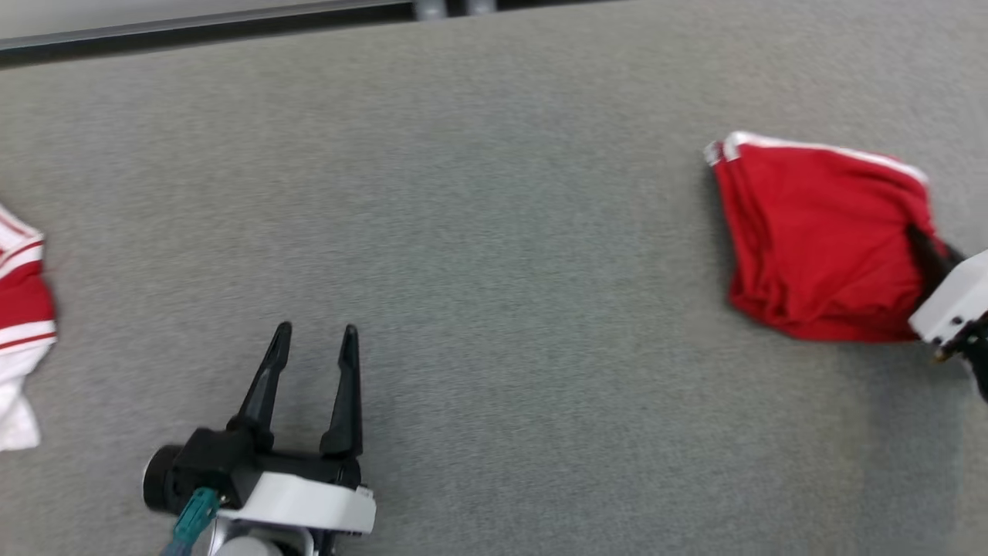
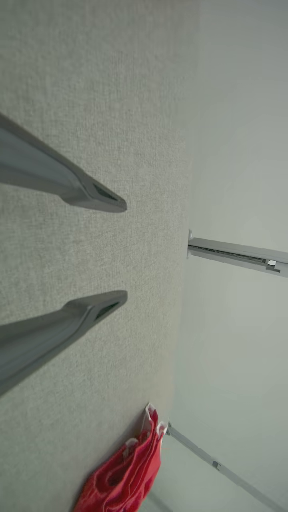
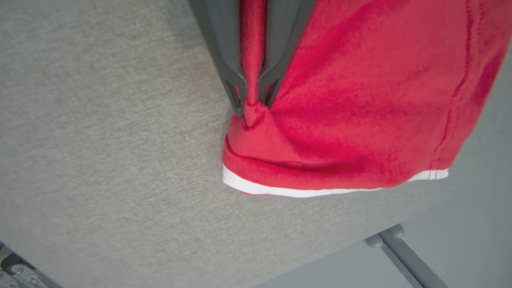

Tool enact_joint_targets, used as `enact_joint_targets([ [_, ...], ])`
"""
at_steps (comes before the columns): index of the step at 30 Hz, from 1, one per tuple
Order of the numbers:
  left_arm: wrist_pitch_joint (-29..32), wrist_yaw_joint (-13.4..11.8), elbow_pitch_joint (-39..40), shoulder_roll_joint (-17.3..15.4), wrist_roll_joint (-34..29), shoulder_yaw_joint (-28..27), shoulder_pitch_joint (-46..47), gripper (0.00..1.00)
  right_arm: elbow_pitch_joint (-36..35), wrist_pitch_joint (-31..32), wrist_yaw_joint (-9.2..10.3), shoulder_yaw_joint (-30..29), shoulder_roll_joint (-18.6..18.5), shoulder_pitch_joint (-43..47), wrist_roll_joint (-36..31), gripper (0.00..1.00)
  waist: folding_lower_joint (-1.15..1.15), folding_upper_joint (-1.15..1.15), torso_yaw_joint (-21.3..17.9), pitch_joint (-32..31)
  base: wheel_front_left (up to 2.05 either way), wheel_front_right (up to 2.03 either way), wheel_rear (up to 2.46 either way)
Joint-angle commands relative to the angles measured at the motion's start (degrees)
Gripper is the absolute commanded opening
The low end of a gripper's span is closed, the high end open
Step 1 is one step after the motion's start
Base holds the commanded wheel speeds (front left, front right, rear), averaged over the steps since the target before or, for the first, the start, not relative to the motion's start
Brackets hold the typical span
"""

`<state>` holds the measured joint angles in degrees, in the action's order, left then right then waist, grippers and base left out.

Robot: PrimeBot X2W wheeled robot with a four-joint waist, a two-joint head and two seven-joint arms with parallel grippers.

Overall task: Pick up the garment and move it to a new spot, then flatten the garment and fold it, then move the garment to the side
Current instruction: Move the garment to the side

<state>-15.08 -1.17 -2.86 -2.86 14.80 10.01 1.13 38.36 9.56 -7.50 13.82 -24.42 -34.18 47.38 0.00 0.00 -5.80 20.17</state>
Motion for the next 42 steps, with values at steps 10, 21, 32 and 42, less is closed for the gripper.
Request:
enact_joint_targets([
  [10,-0.05,1.57,-1.84,-1.58,-3.77,1.35,4.22,1.00,7.56,-4.04,0.00,-0.43,-8.56,-9.35,-4.94,0.00,0.00,0.00,-3.54,6.48,0.00,0.00,0.00],
  [21,0.12,0.15,-1.28,-2.32,-2.90,0.55,0.36,1.00,22.12,-6.00,0.01,1.02,-16.91,-21.64,-21.10,1.00,0.00,0.00,0.18,8.61,0.00,0.00,0.00],
  [32,-0.04,-0.26,-0.87,-1.06,-0.99,-0.46,0.23,1.00,23.07,-21.61,0.01,-1.43,-12.49,-20.96,-24.99,1.00,0.00,0.00,-1.60,3.44,0.00,0.00,0.00],
  [42,-0.06,0.51,-1.68,-0.28,2.01,-3.22,-4.23,1.00,5.20,-24.83,0.01,-8.35,-5.77,-1.63,-26.39,1.00,0.00,0.00,-0.67,-10.73,0.00,0.00,0.00],
])
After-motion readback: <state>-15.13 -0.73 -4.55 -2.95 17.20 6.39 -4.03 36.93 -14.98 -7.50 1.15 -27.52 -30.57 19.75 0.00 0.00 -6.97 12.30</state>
